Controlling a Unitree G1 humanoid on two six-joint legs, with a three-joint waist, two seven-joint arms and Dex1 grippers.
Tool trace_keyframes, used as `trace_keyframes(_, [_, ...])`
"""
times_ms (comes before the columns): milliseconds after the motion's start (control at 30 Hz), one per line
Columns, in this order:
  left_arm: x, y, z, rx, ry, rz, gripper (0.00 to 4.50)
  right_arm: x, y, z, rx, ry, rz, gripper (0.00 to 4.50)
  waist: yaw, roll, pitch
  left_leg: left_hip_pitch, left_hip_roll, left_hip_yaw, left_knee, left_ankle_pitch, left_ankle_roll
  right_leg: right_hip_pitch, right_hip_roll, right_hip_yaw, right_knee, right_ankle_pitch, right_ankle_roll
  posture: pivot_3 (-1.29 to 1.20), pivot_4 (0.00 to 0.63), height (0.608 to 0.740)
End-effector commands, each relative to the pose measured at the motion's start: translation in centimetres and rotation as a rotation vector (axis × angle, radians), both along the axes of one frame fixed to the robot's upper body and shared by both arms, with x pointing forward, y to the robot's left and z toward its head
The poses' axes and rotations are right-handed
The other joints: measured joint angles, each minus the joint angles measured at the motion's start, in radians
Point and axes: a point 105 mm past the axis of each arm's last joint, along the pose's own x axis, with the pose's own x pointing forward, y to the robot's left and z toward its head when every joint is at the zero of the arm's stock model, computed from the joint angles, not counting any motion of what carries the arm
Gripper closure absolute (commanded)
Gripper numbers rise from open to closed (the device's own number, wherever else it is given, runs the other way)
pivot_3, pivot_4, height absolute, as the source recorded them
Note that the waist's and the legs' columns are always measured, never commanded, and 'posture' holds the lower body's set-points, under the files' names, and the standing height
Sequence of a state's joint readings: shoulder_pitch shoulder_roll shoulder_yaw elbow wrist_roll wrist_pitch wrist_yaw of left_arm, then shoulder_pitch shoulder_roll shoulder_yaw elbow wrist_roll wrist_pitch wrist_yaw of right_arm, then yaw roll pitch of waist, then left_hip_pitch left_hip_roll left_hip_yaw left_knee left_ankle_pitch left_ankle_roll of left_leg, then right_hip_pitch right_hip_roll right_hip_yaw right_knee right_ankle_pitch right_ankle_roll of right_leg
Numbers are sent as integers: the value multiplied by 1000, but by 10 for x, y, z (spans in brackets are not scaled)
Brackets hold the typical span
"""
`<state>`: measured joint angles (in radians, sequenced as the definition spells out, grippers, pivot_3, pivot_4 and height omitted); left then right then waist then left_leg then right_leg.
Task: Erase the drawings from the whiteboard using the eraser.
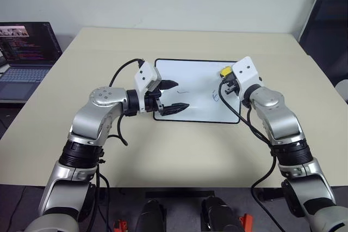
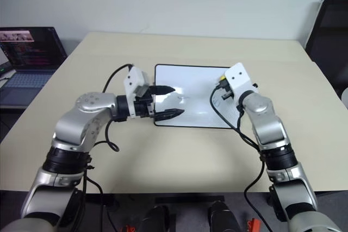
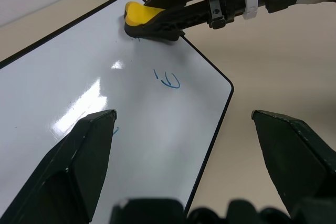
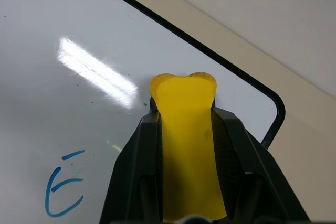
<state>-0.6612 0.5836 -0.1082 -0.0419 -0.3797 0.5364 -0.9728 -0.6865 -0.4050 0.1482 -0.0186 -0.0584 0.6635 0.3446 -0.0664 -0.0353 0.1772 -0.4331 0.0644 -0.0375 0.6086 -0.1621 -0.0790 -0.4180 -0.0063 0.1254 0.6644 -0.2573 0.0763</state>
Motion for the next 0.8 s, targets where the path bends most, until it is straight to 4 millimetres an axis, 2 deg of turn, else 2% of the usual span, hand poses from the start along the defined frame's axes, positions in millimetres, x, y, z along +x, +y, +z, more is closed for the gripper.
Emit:
trace_keyframes(33, [-3,-1,16,-20,-56,-18,0,-9,3,-27,-56,120,50,3536,0,0,0,0,0,0,0,0,0,0,0,0,0,0,0,0,150,740])
trace_keyframes(100, [-4,-1,16,-18,-55,-19,0,-7,1,-24,-70,101,38,3536,-1,0,0,0,0,0,0,0,0,0,0,0,0,0,0,0,150,740])
trace_keyframes(367, [-6,-2,14,-16,-48,-30,0,11,-14,11,-57,-80,-90,3536,-12,0,0,1,0,0,1,1,1,1,0,0,0,1,0,0,150,740])
trace_keyframes(533, [-7,-2,13,-15,-40,-36,0,11,-10,5,-33,-43,-69,3536,-14,0,0,1,0,0,0,1,1,1,0,0,0,1,0,0,150,740])
trace_keyframes(667, [-6,2,11,-15,-35,-22,0,0,3,-9,-18,30,21,3536,-16,0,0,1,0,0,0,1,1,1,0,0,-1,1,0,0,150,740])
trace_keyframes(800, [-6,7,8,-13,-29,-3,0,-4,3,-6,-18,4,27,3536,-17,0,0,1,0,0,0,1,1,1,0,0,0,1,0,0,150,740])
